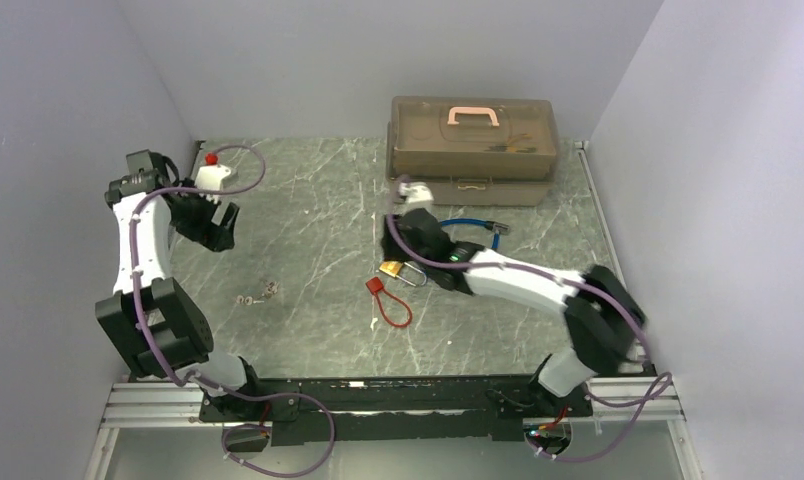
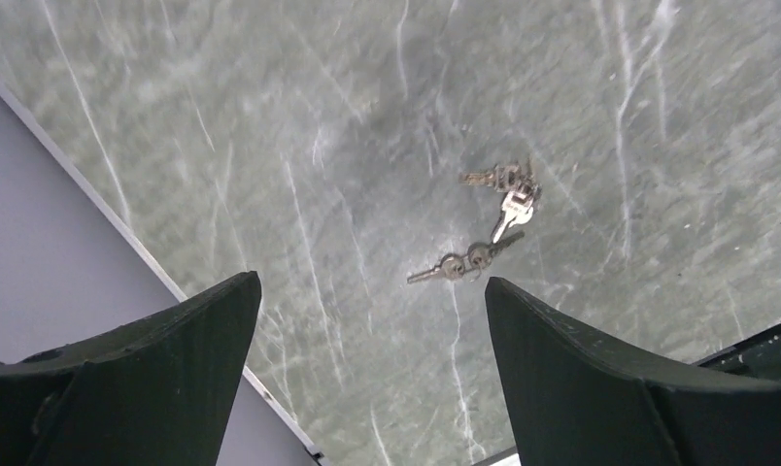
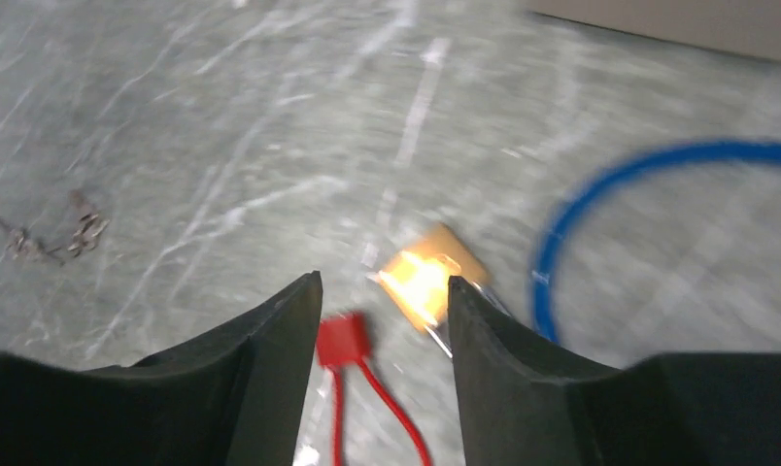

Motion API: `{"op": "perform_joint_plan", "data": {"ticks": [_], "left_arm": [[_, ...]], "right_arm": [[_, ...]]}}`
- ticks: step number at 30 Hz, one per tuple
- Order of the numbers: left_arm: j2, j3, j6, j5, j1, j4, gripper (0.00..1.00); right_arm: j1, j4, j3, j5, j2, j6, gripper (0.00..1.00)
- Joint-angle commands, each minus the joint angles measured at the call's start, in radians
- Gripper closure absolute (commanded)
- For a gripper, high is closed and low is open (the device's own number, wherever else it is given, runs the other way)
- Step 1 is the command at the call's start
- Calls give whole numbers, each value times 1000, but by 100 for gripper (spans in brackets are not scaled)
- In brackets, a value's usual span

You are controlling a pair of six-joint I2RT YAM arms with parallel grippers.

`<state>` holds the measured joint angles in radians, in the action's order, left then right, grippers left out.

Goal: Unlock with the key

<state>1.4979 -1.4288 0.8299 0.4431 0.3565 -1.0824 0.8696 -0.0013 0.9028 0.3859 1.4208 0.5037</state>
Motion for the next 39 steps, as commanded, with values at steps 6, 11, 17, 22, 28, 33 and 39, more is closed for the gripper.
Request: {"op": "perform_joint_plan", "data": {"ticks": [6,11,17,22,28,33,39], "left_arm": [[51,286,174,-278,53,165,21],[128,320,202,-323,1,223,27],[143,422,220,-423,-107,358,34],[132,443,205,-391,-169,371,36],[158,451,171,-383,-245,370,47],[181,475,157,-384,-298,382,52],[132,521,139,-359,-386,377,53]], "right_arm": [[50,265,298,-347,348,-139,40],[49,404,197,-354,292,-161,38],[47,414,108,-306,191,-166,38],[33,421,4,-266,83,-140,38],[8,395,-102,-202,-65,-91,41],[-5,350,-174,-154,-168,-67,45],[-36,298,-234,-124,-267,-48,45]]}}
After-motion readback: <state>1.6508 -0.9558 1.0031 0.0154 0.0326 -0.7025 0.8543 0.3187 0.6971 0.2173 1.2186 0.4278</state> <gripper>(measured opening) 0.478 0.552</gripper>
